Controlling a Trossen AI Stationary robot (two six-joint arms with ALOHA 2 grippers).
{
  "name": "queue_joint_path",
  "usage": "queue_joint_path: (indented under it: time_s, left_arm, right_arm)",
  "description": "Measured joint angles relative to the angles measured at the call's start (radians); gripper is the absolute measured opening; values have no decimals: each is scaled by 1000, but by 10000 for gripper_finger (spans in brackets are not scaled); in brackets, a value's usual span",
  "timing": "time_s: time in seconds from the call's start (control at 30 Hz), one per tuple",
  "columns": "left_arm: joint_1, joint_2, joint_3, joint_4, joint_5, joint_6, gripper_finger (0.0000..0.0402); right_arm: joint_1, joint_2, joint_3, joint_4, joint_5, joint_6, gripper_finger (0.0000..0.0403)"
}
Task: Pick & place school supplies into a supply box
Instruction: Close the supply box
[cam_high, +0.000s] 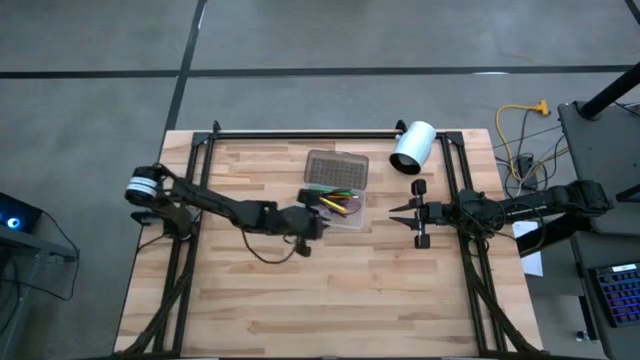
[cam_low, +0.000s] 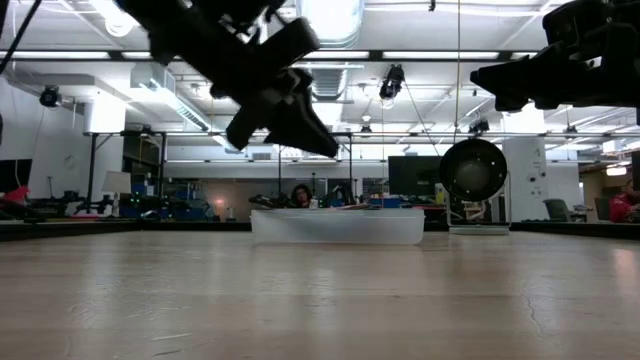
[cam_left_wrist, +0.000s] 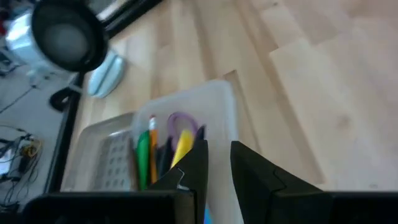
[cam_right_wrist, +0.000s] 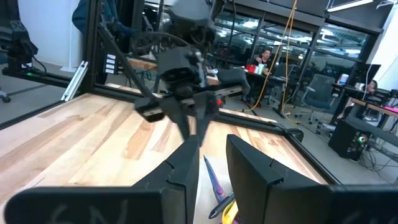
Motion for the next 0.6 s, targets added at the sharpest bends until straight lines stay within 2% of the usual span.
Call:
queue_joint_path:
  time_s: [0.3, 0.43, 0.6]
  left_arm:
    - [52, -242, -380, 382, 28, 21, 54]
    - [52, -386, -499, 481, 76, 15, 54]
    - [72, -572, -593, 508, 159, -24, 54]
  right_arm:
    - [0, 0, 0, -1, 0, 0, 73]
    - [0, 4, 0, 0, 0, -1, 73]
    - [0, 5, 0, 0, 0, 0, 73]
